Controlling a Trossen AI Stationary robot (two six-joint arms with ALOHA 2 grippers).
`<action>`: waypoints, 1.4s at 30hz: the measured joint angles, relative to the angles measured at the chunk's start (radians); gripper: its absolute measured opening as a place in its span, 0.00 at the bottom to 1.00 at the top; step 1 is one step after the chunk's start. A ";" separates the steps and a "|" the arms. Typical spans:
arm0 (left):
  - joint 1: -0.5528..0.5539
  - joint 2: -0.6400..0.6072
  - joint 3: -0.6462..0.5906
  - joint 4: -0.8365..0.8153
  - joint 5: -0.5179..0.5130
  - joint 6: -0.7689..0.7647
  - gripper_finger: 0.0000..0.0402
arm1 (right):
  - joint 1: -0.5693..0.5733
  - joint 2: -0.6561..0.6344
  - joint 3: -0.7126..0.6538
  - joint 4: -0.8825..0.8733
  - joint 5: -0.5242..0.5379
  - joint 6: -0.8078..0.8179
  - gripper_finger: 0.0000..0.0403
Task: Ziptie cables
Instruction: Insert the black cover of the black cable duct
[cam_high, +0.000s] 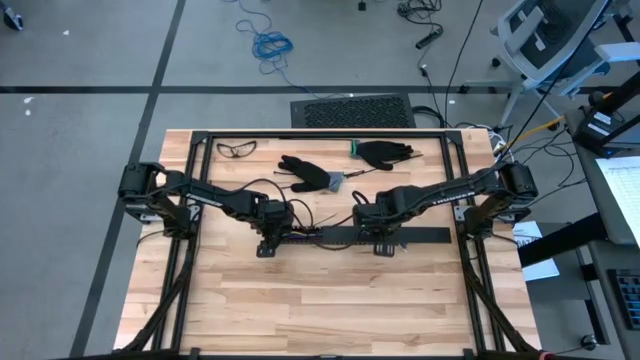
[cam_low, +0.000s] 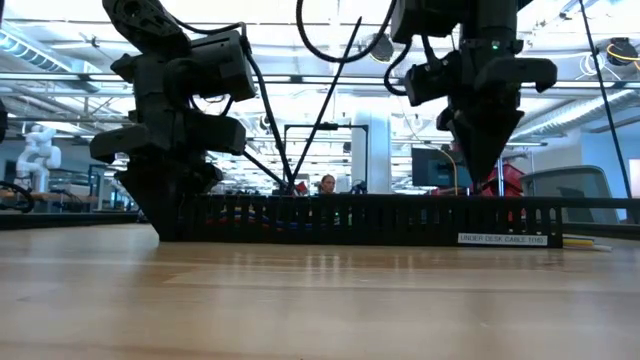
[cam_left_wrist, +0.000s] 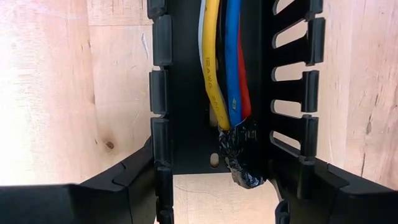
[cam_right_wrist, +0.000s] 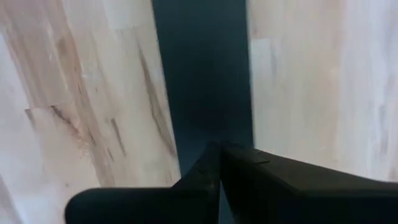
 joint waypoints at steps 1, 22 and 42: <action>0.000 0.000 0.000 0.000 0.000 0.000 0.66 | 0.000 0.000 -0.005 0.004 -0.010 0.002 0.00; 0.000 0.000 0.000 0.000 -0.001 0.000 0.66 | 0.020 0.013 -0.041 0.080 -0.028 0.025 0.00; 0.000 0.000 0.000 0.002 -0.001 0.000 0.66 | 0.012 0.056 -0.039 0.219 -0.031 0.023 0.00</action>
